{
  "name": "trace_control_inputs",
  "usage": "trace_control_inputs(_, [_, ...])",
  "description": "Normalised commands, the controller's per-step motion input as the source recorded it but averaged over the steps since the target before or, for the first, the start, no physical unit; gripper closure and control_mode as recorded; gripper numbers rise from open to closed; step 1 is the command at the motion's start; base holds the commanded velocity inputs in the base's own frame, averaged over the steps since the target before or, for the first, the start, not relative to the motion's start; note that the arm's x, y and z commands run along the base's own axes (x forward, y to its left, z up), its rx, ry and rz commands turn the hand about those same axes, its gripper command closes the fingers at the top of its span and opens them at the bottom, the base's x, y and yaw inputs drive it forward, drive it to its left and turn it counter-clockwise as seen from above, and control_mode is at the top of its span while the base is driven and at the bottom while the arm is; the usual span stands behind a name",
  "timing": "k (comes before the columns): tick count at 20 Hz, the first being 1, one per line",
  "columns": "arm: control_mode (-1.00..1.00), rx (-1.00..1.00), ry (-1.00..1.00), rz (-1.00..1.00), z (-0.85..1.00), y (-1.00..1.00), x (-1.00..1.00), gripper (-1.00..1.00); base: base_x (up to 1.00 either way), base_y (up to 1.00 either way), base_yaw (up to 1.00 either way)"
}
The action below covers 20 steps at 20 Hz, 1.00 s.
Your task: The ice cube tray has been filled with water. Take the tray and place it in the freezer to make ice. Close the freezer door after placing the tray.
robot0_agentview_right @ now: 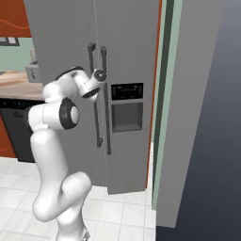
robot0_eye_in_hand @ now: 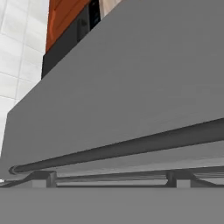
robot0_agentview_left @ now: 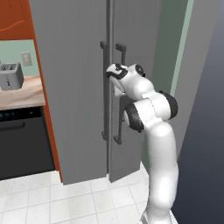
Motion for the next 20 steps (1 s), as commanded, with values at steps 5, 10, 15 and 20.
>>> trace_control_inputs(5, [-1.00, 0.02, 0.22, 0.02, 0.42, -0.17, 0.64, -1.00, 0.00, 0.00, 0.00])
trace_control_inputs(10, [-1.00, 0.19, 0.25, 0.17, 0.32, -0.78, 0.93, -1.00, 0.00, 0.00, 0.00])
trace_control_inputs(15, [-1.00, 0.27, 0.28, 0.25, 0.01, -0.91, 1.00, -1.00, 0.00, 0.00, 0.00])
trace_control_inputs(20, [-1.00, 0.25, 0.36, 0.30, -0.16, -0.88, 0.99, -1.00, 0.00, 0.00, 0.00])
